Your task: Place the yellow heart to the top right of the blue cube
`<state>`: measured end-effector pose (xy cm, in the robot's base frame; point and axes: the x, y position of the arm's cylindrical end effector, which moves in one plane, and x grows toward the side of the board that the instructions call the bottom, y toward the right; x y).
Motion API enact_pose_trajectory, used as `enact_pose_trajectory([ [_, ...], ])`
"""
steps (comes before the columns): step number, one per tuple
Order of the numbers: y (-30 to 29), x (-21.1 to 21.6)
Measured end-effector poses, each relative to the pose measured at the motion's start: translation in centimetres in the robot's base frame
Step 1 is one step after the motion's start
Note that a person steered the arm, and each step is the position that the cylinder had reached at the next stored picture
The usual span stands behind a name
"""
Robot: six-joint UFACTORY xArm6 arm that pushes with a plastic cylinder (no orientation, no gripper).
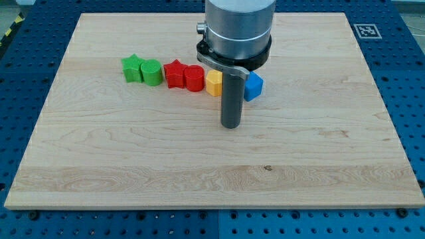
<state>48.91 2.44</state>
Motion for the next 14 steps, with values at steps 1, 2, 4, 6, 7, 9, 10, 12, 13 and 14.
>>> enact_pose_trajectory([
  [1, -0.4, 0.0],
  [2, -3.5, -1.2],
  [4, -3.1, -2.4],
  [6, -0.3, -4.2],
  [7, 1.9, -3.1],
  [9, 5.9, -1.9],
  [10, 5.9, 1.2],
  [12, 8.9, 3.0],
  [13, 9.3, 1.5],
  [14, 9.3, 1.0],
])
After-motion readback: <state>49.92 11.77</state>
